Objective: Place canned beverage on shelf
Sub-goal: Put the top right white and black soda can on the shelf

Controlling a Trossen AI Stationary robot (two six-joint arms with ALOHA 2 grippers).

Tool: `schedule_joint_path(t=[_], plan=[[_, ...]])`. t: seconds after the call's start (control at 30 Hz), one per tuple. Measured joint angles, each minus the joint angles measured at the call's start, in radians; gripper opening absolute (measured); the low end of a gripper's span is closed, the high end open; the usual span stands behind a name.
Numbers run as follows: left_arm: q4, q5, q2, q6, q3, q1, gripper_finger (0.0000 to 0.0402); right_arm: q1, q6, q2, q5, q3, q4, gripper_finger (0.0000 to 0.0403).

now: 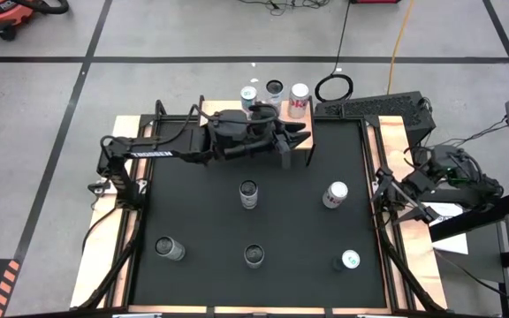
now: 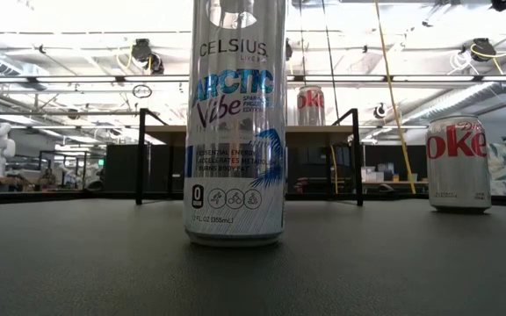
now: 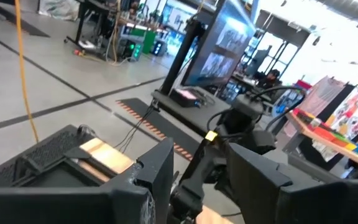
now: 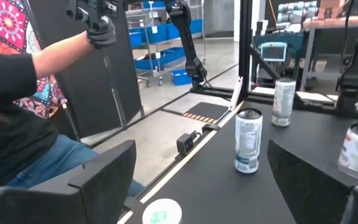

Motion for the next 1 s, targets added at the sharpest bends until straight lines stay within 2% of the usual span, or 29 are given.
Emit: schedule_joint_path(t=[0.2, 0.4, 0.57, 0.83, 1.0], plan=[[-0.027, 0.001, 0.017, 0.010, 0.000, -0.001, 0.0155, 0.000, 0.003, 0.009, 0.002, 0.000, 0.007, 0.0345], [-0.232, 0.002, 0.016, 0.037, 0.000, -0.001, 0.0155, 0.000, -0.039, 0.017, 0.002, 0.000, 0.075, 0.0345], [-0.369, 0.003, 0.015, 0.150, 0.000, -0.001, 0.0155, 0.000, -0.033, 0.018, 0.002, 0.000, 0.143, 0.0345], [-0.620, 0.003, 0.015, 0.287, 0.000, -0.008, 0.0155, 0.000, 0.126, 0.018, 0.002, 0.000, 0.215, 0.0345], [-0.710, 0.003, 0.024, 0.256, 0.000, -0.038, 0.0155, 0.000, 0.197, 0.018, 0.002, 0.000, 0.286, 0.0345]])
